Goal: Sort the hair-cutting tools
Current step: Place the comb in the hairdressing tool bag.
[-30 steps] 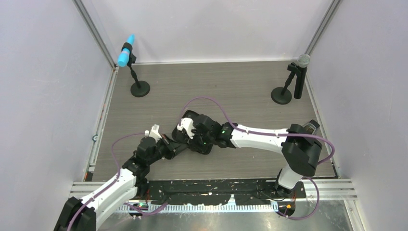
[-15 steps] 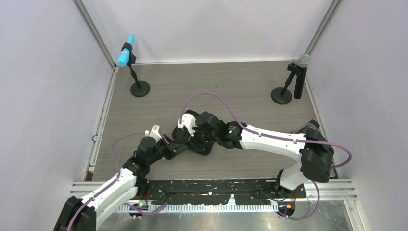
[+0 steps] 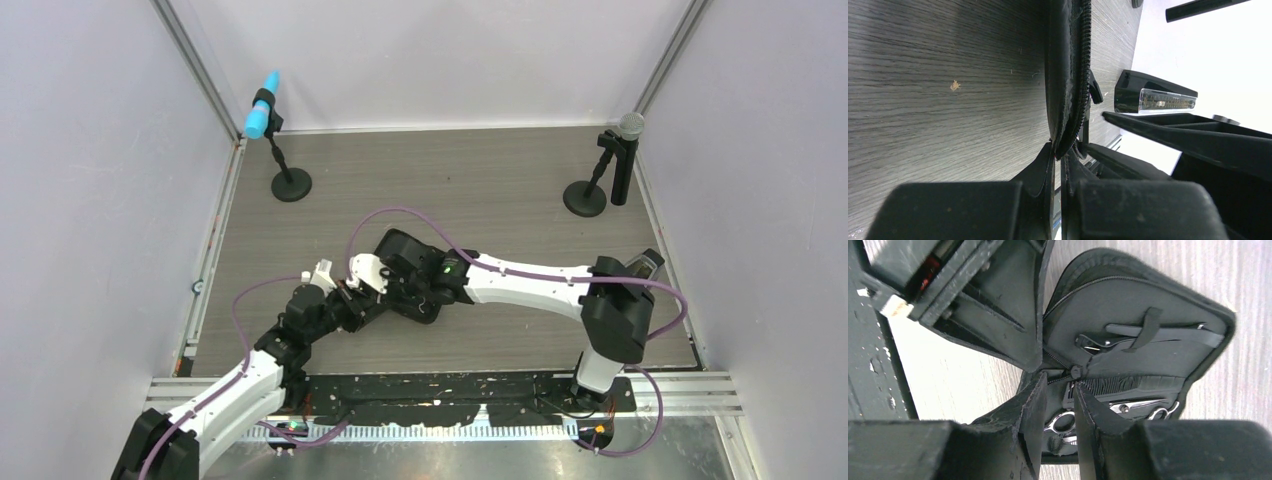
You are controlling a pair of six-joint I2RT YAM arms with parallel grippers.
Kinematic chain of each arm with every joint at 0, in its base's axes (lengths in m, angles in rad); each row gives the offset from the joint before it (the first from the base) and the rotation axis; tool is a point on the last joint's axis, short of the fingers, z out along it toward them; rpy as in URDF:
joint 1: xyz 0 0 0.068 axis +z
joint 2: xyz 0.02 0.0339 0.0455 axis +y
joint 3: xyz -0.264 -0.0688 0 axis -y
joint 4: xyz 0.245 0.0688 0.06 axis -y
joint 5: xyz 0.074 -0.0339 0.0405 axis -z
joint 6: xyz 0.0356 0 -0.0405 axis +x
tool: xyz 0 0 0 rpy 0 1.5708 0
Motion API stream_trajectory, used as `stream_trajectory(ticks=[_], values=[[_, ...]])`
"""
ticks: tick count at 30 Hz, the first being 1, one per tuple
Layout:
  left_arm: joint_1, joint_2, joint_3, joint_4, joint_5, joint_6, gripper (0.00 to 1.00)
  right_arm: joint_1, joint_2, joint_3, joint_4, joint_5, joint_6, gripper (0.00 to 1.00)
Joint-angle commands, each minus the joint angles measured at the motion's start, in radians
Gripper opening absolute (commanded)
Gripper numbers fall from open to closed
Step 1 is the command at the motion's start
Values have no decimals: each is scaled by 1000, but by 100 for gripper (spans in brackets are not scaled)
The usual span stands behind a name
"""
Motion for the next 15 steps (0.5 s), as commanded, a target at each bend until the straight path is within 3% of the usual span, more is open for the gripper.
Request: stream_trajectory(ticks=[1,15], values=[[-7,-13,27,46,11,3,0,14,23,25,-37,-7,-62,35],[-15,-20,32,49,14,5,0,17,74,5,-8,-27,-96,36]])
